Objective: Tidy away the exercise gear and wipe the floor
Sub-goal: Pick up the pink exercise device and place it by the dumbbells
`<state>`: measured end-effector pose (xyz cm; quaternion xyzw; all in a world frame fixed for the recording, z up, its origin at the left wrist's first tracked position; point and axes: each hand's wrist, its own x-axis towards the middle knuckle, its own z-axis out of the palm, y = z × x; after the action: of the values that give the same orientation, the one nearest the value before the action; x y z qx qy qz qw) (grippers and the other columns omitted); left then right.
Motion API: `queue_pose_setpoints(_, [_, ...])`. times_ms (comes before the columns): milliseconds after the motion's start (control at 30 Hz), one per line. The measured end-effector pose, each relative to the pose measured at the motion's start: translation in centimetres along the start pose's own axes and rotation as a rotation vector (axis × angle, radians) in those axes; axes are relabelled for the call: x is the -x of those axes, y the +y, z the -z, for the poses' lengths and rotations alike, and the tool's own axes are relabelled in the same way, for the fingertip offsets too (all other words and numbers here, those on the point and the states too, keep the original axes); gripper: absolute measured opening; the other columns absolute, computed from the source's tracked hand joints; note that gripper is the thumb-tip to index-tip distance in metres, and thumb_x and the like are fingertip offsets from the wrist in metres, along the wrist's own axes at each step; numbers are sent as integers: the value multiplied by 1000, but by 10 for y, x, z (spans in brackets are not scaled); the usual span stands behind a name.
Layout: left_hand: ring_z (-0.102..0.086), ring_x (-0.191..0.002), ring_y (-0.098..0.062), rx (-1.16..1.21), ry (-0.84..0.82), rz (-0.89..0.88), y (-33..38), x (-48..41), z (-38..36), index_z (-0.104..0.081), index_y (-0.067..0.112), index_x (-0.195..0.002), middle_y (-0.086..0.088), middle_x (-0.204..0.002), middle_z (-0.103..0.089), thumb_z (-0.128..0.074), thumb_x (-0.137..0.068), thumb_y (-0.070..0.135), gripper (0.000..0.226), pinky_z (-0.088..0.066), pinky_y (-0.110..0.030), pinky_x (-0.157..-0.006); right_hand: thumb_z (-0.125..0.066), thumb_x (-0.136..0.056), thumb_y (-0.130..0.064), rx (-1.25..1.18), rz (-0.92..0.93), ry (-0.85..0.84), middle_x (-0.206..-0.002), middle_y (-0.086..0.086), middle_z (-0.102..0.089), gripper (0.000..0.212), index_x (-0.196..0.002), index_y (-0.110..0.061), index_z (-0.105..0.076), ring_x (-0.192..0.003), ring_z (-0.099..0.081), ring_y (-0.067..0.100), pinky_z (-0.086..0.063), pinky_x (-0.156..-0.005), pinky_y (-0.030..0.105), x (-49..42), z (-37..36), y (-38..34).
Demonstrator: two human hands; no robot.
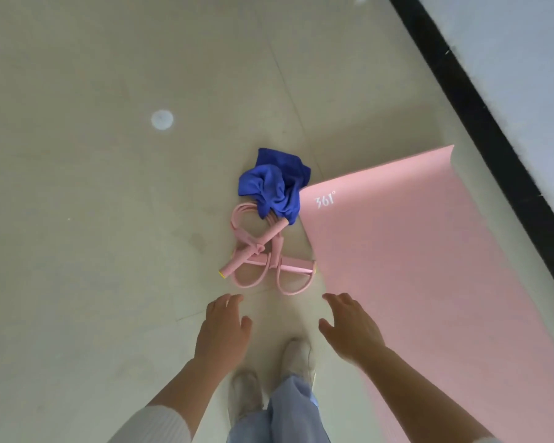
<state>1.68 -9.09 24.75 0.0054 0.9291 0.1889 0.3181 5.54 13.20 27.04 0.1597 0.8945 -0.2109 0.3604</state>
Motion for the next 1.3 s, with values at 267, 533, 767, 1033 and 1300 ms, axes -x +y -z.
queue_pose_setpoints(267, [-25,-141,-28,-182,83,-48,-71,-184,-89,-29,16,-148,-9,-153,-29,-55,-92,23,62,-37,-41,-107,-49,-94,-35,78,48,-65,-139,1,-44,49,-141,-22,-39,-127,-41,20,-41,-99,34,-197,-118,31])
queue_pose_setpoints(533, [-49,-100,-25,-156,82,76,-94,-242,-134,-39,13,-137,-9,-108,-53,-54,-93,25,47,-42,-36,-76,-45,-99,-30,511,180,-120,-128,2,-50,30,-128,-22,-47,-125,-40,25,-23,-106,44,-252,-180,37])
queue_pose_setpoints(767, [-47,-101,-22,-229,0,-17,-60,-196,-91,-42,11,-123,-6,-108,-49,-41,-99,28,29,-39,-32,-73,-35,-103,-26,379,216,-30,-118,0,-53,26,-125,-24,-48,-117,-43,24,-38,-85,37,-207,-121,15])
queue_pose_setpoints(1033, [-47,-113,-27,-286,-89,-101,12,-64,49,-40,11,-127,-9,-119,-48,-39,-99,28,34,-43,-39,-88,-37,-101,-26,321,165,-63,-123,4,-56,25,-121,-21,-51,-122,-44,25,-41,-91,39,-53,26,-35])
queue_pose_setpoints(1300, [-48,-109,-36,-203,-38,-294,82,100,171,-45,4,-116,-18,-117,-51,-43,-98,26,28,-40,-42,-87,-39,-100,-27,129,2,156,-121,5,-56,26,-121,-20,-52,-120,-47,24,-43,-90,36,173,113,-76])
